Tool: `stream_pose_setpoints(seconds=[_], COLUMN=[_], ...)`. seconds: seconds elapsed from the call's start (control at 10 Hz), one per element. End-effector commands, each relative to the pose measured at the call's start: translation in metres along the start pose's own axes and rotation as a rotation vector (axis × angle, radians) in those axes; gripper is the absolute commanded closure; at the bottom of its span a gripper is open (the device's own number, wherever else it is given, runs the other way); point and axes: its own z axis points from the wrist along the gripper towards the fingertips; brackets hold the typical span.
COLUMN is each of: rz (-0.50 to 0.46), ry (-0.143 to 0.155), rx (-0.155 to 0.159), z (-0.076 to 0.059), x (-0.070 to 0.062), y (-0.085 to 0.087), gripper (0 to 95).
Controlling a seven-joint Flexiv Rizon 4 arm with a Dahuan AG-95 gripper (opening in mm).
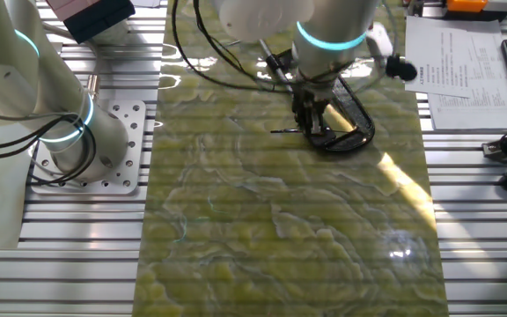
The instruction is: Turn the hands of a clock
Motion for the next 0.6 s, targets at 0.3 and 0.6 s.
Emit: stream_pose_setpoints(seconds=[0.3, 0.6], rz=[0.002, 0.032], ry=[-0.006, -0.022], rx=[-0.035, -0.031], z=[-0.026, -0.037], x=[-0.025, -0.047], y=[-0.045, -0.052], gripper=[95.0, 95.0])
